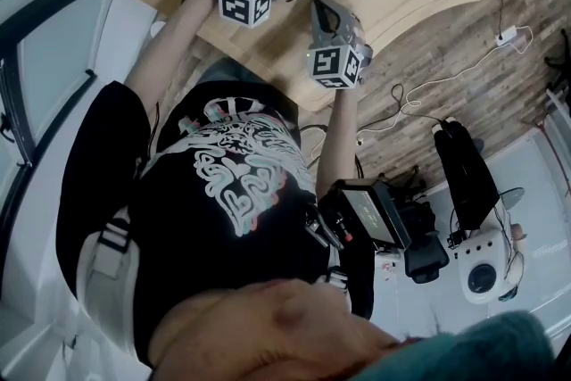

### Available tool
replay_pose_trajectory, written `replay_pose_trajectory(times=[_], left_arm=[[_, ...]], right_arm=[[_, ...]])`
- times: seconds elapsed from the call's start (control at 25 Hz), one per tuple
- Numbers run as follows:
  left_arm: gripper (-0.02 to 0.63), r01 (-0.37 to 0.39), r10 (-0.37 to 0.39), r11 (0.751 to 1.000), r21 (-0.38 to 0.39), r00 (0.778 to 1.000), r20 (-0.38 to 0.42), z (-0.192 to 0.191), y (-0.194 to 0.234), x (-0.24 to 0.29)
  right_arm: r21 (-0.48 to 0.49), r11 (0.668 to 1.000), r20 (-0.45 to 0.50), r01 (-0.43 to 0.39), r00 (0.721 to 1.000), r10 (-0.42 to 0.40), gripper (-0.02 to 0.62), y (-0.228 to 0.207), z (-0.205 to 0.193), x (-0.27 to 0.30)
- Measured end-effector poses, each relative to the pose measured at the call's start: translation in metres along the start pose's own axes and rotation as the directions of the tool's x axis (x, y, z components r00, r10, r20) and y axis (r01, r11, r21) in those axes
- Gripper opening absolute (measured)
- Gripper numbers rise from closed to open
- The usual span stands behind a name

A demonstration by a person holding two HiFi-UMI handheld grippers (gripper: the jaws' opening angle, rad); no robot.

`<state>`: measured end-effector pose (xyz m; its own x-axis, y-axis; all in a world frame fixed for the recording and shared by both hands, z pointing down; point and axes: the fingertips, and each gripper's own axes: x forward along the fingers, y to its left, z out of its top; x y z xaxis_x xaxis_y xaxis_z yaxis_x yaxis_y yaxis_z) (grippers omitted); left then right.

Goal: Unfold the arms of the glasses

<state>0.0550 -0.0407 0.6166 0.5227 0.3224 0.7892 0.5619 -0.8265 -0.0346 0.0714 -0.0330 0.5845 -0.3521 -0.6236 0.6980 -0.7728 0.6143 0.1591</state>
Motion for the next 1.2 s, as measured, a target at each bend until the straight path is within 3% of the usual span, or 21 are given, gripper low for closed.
replay_pose_trajectory(times=[0.24, 0.44, 0.68, 1.0, 1.08, 1.2], left_arm=[[-0.005, 0.014, -0.014, 1.000, 0.007, 0.999, -0.034, 0.000, 0.000, 0.003], [0.022, 0.072, -0.070, 0.997, 0.035, 0.996, -0.064, 0.001, -0.006, 0.003], [0.046, 0.086, -0.070, 0.989, 0.117, 0.988, -0.136, 0.002, -0.003, 0.006], [0.046, 0.158, -0.133, 0.979, 0.130, 0.975, -0.180, 0.001, -0.010, 0.012], [-0.002, 0.186, -0.163, 0.976, 0.112, 0.968, -0.188, 0.000, -0.012, 0.012], [-0.005, 0.211, -0.192, 0.973, 0.090, 0.963, -0.187, -0.001, -0.015, 0.013]], right_arm=[[-0.001, 1.000, 0.009, -0.005, 1.000, 0.005, 0.000, 0.002, -0.001, 0.001], [0.005, 1.000, 0.017, -0.002, 1.000, 0.002, 0.000, 0.002, 0.000, -0.001], [-0.005, 1.000, 0.028, -0.007, 1.000, 0.007, 0.000, 0.002, 0.001, -0.001], [-0.034, 0.999, 0.035, -0.011, 0.999, 0.012, -0.001, 0.004, 0.004, -0.002], [-0.038, 0.999, 0.035, -0.016, 0.999, 0.017, 0.000, 0.004, 0.004, -0.002], [-0.034, 0.999, 0.038, -0.015, 0.999, 0.016, 0.000, 0.006, 0.003, -0.001]])
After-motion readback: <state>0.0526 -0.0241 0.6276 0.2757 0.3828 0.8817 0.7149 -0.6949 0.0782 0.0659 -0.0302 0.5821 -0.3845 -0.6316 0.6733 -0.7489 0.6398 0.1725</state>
